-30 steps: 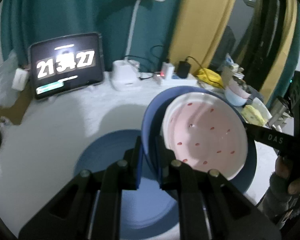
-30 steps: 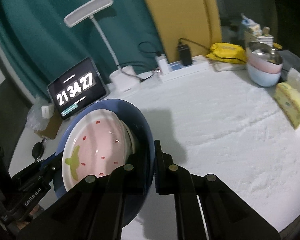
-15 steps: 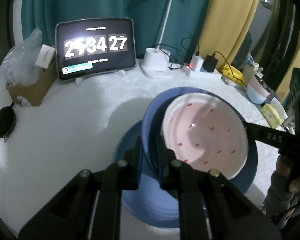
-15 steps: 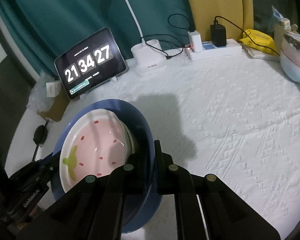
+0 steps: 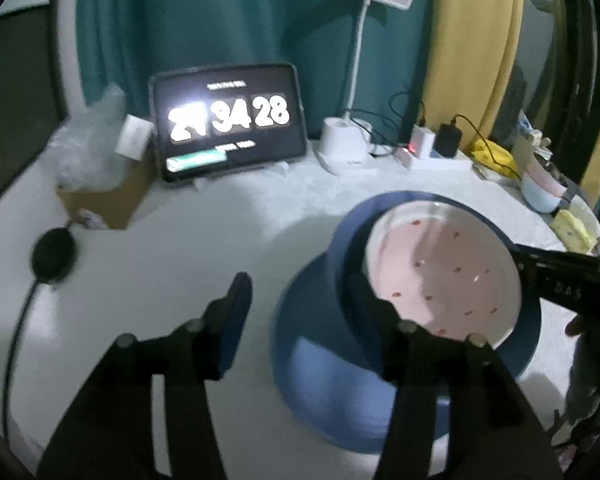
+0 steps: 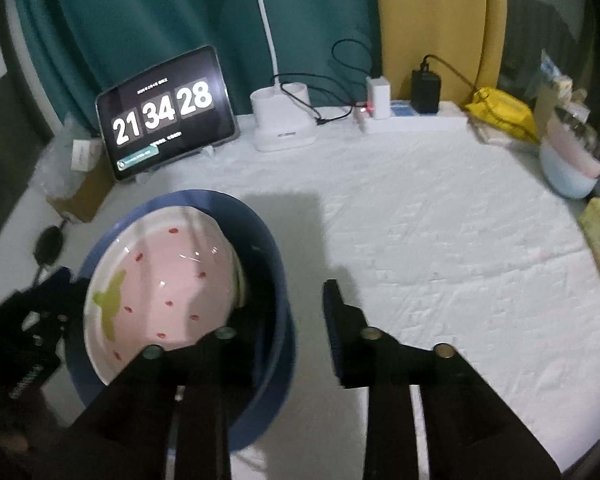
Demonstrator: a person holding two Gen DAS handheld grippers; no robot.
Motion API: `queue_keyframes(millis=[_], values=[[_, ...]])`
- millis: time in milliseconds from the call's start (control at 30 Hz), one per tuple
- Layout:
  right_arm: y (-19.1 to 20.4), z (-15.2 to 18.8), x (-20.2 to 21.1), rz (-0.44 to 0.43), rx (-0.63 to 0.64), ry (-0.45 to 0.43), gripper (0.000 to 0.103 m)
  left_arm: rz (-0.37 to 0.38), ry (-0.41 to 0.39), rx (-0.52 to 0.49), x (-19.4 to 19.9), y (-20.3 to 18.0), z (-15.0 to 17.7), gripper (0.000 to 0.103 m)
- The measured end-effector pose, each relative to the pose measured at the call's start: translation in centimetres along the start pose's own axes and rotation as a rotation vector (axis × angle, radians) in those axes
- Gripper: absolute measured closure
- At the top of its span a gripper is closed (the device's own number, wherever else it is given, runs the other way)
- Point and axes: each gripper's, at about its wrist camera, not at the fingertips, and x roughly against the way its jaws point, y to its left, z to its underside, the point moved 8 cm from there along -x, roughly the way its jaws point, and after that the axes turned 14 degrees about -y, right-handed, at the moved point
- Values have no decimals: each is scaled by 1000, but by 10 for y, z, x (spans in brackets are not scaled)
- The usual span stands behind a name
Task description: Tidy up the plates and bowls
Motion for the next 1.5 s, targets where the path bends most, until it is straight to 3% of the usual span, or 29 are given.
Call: queue_keyframes(millis=[167, 233, 367, 667, 967, 1267, 1500], values=[[-7, -13, 31, 51, 62, -128, 43, -11, -52, -11, 24, -3, -5, 29], [-8, -18, 45, 69, 85, -162, 41, -1, -70, -11, 34, -8, -6, 18], [-7, -19, 67, 85, 104, -195, 40, 18, -118, -2, 52, -21, -10, 14], [-11, -9, 112, 113, 115, -252, 40, 77, -164, -3, 86, -51, -9, 13], [-18, 0, 160, 115, 126, -336, 40, 76, -260, -14, 127, -64, -15, 13], [-17, -17, 213, 137, 124, -446, 40, 74, -370, -22, 167, -74, -44, 13], [-16, -27, 230, 139, 137, -485, 40, 92, -393, -45, 176, -85, -55, 13]])
